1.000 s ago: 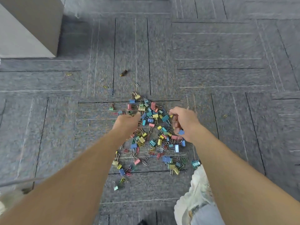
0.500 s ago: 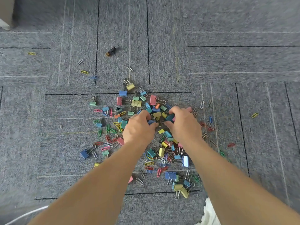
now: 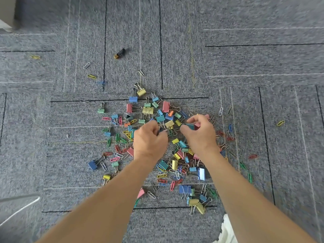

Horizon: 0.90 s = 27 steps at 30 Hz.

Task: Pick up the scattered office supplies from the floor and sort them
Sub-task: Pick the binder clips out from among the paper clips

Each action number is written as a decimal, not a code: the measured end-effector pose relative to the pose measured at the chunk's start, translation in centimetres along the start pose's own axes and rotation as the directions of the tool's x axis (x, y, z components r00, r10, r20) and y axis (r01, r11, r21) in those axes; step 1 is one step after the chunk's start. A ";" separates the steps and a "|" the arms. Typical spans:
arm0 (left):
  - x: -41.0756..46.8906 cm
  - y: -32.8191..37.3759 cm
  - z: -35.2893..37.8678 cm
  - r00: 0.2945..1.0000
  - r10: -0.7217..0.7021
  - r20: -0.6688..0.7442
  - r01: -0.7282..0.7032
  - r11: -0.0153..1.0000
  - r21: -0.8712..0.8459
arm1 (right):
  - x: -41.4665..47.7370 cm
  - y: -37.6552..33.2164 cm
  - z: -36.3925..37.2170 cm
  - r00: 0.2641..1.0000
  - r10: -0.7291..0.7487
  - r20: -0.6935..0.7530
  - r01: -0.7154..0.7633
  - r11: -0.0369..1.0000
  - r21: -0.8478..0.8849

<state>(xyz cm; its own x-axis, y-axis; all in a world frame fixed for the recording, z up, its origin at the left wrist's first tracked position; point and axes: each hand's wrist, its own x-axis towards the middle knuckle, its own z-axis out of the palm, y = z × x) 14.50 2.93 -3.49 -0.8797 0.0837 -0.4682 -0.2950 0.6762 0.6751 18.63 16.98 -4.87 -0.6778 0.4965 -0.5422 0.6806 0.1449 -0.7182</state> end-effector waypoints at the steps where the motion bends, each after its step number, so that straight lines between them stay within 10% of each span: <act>1: 0.0 0.0 0.1 0.999 -0.032 -0.006 0.031 0.998 -0.055 | -0.2 -0.3 -0.1 0.996 0.076 0.055 -0.086 0.977 0.196; 7: 0.3 1.1 -0.1 0.968 -0.240 0.067 0.246 0.878 -0.411 | -0.9 -1.4 0.8 0.975 0.142 0.169 -0.197 0.907 0.372; 10: 1.0 1.2 -0.7 0.941 -0.320 0.112 0.330 0.789 -0.518 | -0.2 -1.5 1.6 0.997 -0.044 0.067 0.043 0.999 0.012; 14: 1.7 1.1 -1.4 0.920 -0.386 0.070 0.344 0.709 -0.616 | 0.2 -2.7 2.8 0.991 -0.128 0.037 0.129 0.853 -0.506; 19: 3.6 0.6 -2.3 0.980 -0.154 -0.125 0.149 0.988 -0.043 | 0.4 -3.0 3.8 0.984 -0.169 0.051 0.160 0.738 -0.655; 27: 6.4 2.3 -2.0 0.988 -0.103 -0.114 0.149 0.828 0.540 | 0.8 -1.5 1.3 0.996 -0.023 0.091 0.016 0.997 0.076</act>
<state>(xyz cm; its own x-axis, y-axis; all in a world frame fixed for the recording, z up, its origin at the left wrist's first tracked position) 7.38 3.56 -3.76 -0.8812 -0.0703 -0.4675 -0.1734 0.9680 0.1814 16.73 16.06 -4.75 -0.7159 0.4133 -0.5627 0.6464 0.0878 -0.7580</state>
